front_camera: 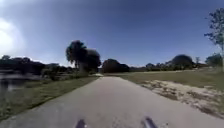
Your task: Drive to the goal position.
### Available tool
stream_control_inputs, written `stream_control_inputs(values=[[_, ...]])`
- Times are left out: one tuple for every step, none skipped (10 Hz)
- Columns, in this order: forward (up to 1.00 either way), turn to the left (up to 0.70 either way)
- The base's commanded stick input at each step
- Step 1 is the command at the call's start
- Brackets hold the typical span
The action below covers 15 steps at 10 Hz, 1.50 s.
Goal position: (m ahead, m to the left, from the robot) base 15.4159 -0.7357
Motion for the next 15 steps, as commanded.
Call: stream_control_inputs(values=[[0.7,0.0],[0.7,0.0],[0.7,0.0],[0.7,0.0],[0.7,0.0],[0.7,0.0],[0.7,0.0],[0.7,0.0],[0.7,0.0],[0.7,0.0],[0.7,0.0],[0.7,0.11],[0.7,0.23],[0.7,0.35],[0.7,0.35]])
